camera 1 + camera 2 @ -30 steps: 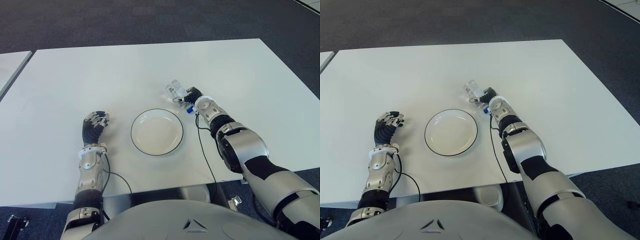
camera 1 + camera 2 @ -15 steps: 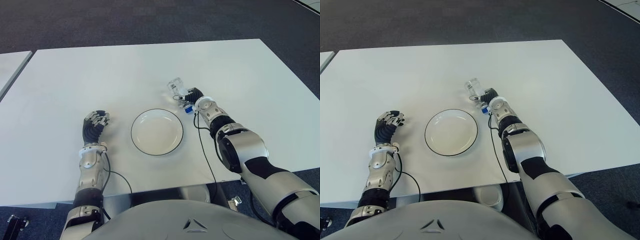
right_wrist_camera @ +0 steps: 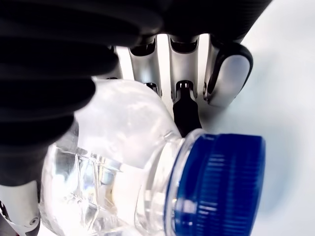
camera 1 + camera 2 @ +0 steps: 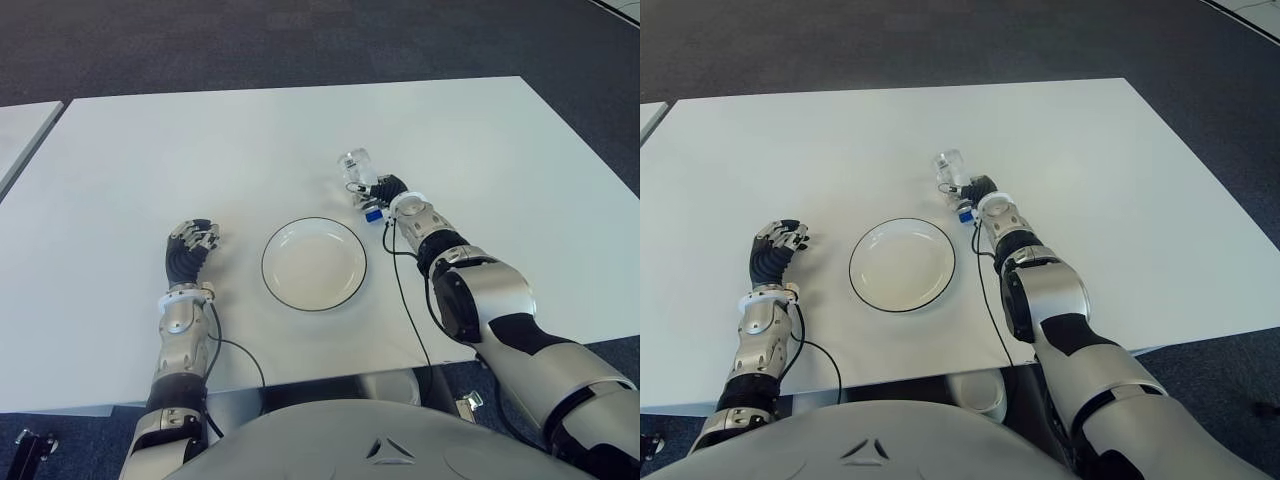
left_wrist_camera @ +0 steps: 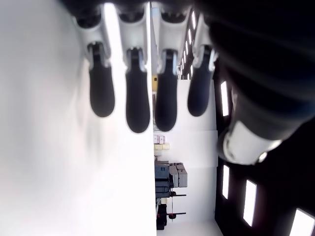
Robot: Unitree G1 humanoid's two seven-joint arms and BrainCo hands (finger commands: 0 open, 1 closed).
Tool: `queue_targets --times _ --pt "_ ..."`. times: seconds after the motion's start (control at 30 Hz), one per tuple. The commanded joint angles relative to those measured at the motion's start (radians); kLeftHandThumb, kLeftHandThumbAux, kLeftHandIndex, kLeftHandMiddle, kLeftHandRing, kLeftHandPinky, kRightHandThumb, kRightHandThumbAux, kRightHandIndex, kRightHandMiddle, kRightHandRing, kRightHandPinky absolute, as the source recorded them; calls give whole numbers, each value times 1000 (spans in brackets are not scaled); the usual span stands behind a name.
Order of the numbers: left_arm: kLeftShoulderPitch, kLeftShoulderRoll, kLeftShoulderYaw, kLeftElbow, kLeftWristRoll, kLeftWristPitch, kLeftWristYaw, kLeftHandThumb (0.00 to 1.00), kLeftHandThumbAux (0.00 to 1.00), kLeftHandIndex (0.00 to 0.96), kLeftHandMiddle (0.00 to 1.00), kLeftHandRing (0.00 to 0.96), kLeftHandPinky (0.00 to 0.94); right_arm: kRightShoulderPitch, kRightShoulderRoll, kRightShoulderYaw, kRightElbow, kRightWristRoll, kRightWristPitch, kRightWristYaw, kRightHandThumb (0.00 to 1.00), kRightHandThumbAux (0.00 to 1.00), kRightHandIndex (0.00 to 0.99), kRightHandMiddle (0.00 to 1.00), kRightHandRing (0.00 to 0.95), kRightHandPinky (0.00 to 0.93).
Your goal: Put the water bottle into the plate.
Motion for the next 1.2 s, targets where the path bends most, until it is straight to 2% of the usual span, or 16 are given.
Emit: queue_targets --times 0.03,0.17,0.23,0.43,0.53,0.67,0.83,1.0,1.2 --pt "66 -34 -9 121 -4 129 1 837 679 429 465 520 496 -5 20 -22 0 34 -36 0 704 722 438 774 773 795" --pt "66 -34 -12 121 0 125 0 837 679 430 464 522 500 -23 21 -15 -13 30 -79 14 704 722 439 790 790 810" --pt "67 -35 -16 117 5 127 3 836 679 427 465 525 504 -35 24 -3 -29 24 -117 21 705 722 439 805 805 822" --pt "71 -39 -19 104 7 138 10 835 680 420 469 524 501 -7 21 39 -71 4 -257 35 706 722 440 832 835 851" --pt "71 -44 -17 100 3 140 11 836 680 420 469 521 498 33 17 75 -120 -14 -356 35 706 723 440 846 846 858" --pt "69 -45 -16 102 2 140 12 836 679 421 469 517 495 84 17 115 -213 -29 -435 18 707 723 440 861 857 868" --pt "67 -42 -16 117 2 128 5 834 681 412 473 522 498 180 9 170 -432 -52 -490 17 708 721 439 891 878 886" --pt "67 -42 -15 125 -3 118 -4 831 683 402 478 525 495 223 -27 216 -498 -82 -563 33 709 718 439 906 892 888" --pt "67 -43 -14 122 -4 122 -4 831 683 401 479 525 494 327 -54 265 -657 -86 -576 105 710 719 439 898 890 864"
